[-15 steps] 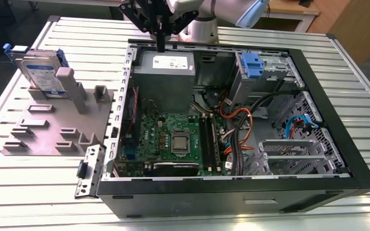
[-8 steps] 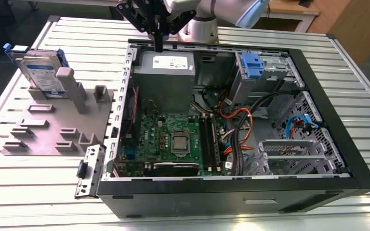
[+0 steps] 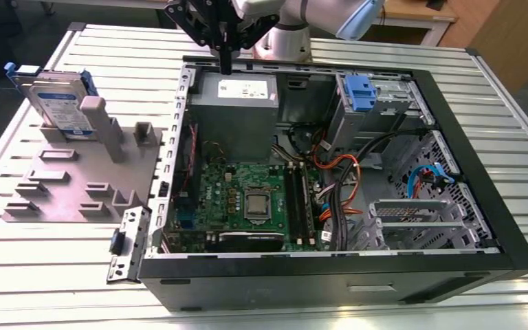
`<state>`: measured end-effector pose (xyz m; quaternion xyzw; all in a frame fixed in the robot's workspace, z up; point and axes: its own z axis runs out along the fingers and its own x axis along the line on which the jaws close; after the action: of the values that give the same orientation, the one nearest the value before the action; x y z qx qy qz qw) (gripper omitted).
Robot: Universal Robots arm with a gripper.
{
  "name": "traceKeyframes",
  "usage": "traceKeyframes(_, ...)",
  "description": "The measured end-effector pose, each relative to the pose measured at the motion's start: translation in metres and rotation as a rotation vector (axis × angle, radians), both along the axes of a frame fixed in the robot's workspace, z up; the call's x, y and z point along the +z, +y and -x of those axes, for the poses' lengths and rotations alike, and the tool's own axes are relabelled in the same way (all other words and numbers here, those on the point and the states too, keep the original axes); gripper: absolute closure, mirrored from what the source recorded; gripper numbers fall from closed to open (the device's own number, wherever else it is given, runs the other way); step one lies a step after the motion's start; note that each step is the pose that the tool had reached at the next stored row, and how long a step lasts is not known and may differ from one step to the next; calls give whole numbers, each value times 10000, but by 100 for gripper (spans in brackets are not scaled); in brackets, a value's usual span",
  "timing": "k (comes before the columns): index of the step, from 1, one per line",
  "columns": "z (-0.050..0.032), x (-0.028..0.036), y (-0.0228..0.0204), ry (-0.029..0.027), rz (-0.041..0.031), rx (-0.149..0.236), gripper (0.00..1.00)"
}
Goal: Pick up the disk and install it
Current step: 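Reach for the disk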
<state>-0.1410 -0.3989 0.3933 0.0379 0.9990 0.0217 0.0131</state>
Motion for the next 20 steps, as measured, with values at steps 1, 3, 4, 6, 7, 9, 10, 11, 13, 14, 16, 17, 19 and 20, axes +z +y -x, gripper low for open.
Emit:
traceKeyframes(1, 1, 0, 0, 0, 0, 1, 89)
traceKeyframes(3, 5, 0, 0, 0, 0, 0, 89)
traceKeyframes(4, 8, 0, 0, 0, 0, 0, 89)
traceKeyframes(6, 14, 0, 0, 1, 1, 0, 89)
traceKeyframes(7, 20, 0, 0, 0, 0, 0, 89)
traceKeyframes(9, 33, 0, 0, 0, 1, 1, 89)
traceKeyframes(10, 40, 0, 0, 0, 0, 1, 89)
traceKeyframes(11, 46, 0, 0, -1, 0, 1, 89)
traceKeyframes(13, 57, 0, 0, 0, 0, 1, 89)
traceKeyframes(14, 61, 0, 0, 0, 0, 1, 89)
traceKeyframes(16, 70, 0, 0, 0, 0, 1, 89)
traceKeyframes(17, 75, 0, 0, 0, 0, 0, 89)
traceKeyframes(19, 86, -1, 0, 0, 0, 1, 89)
traceKeyframes(20, 90, -1, 0, 0, 0, 1, 89)
